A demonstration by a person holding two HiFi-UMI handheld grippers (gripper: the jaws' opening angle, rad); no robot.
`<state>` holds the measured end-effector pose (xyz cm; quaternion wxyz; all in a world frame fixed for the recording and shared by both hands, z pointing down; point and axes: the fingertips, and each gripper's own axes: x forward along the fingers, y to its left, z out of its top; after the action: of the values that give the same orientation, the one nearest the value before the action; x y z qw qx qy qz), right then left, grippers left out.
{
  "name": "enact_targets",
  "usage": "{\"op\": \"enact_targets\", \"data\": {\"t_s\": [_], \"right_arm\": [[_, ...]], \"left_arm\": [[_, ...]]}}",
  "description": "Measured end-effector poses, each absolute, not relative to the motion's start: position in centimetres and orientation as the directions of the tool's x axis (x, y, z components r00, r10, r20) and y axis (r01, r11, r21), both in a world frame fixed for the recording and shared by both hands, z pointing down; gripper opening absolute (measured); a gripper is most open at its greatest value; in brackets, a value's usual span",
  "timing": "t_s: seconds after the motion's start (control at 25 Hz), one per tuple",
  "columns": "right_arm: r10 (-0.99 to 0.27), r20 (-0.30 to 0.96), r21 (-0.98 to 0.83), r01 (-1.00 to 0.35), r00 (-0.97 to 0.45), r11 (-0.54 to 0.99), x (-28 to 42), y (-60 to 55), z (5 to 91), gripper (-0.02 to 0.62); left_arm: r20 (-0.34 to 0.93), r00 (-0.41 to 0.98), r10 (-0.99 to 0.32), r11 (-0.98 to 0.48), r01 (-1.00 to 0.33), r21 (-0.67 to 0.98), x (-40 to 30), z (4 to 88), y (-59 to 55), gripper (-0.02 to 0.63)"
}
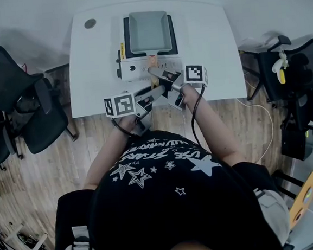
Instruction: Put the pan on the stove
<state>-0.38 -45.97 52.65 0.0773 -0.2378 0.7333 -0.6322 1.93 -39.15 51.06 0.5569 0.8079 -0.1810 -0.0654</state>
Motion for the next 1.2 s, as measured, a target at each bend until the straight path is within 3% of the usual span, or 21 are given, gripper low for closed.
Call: {"op": "enact_targets", "data": {"t_s": [0.44,1.2], "right_arm": [[-0.435,0.163,-0.973,-0.218,-0.886,0.079,0.1,-44.6,52.6,0.177],[-0.503,0.117,-0.97,-0.208,-0.856,0.129,5.1,-37.5,51.1,0.178]], "left_arm": [[0.085,0.923,-0.375,-0.3,-0.207,0.931,1.8,51.1,-38.6,0.245],[0.112,0.907,-0.406,-0.312,-0.253,0.916,3.5,51.1,-30.7,0.253]]}}
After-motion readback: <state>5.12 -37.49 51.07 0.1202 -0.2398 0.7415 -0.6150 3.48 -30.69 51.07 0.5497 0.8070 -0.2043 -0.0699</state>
